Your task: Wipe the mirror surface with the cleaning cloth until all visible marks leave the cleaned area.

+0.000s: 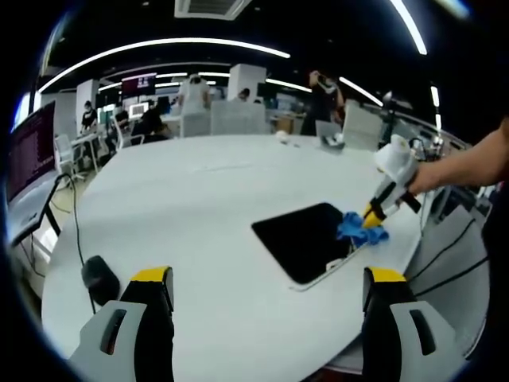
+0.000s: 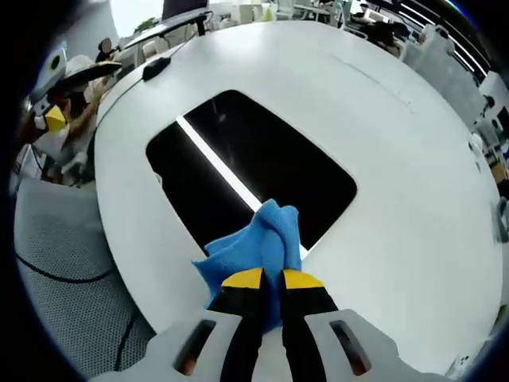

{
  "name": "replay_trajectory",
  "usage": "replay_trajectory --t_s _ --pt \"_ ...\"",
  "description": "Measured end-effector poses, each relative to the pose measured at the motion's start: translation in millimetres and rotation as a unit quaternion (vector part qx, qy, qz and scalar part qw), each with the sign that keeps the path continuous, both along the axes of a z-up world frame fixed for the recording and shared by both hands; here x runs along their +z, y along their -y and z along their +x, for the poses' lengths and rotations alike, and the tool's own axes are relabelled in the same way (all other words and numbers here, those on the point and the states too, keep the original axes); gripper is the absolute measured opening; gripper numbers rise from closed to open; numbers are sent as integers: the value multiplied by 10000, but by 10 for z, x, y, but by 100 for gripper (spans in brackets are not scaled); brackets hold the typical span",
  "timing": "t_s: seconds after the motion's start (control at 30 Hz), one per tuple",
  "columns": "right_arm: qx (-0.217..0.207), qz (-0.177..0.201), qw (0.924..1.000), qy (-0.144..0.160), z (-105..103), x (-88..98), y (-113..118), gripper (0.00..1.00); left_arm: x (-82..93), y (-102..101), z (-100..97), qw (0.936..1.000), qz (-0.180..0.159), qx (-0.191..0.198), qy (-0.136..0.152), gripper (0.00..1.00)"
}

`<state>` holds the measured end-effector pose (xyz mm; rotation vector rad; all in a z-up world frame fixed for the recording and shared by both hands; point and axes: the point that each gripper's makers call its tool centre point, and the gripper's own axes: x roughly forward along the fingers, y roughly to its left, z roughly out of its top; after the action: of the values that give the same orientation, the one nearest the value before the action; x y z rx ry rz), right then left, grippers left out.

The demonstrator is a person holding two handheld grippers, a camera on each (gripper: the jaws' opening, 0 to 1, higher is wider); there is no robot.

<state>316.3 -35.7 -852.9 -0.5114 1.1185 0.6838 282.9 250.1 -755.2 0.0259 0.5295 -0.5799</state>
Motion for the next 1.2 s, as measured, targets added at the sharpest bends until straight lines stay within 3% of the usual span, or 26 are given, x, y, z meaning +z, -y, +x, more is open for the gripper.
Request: replay_trajectory --t_s 0.4,0.73,1.2 --pt "-168 -5 9999 -19 7 -13 -30 3 -5 26 13 10000 16 -30 -16 99" --pt "-22 -208 9998 43 -11 3 -107 3 -21 51 -6 10000 -5 -66 -24 99" --pt "38 -127 9999 29 -34 -2 -370 3 -53 -8 -46 10000 -57 0 -58 99"
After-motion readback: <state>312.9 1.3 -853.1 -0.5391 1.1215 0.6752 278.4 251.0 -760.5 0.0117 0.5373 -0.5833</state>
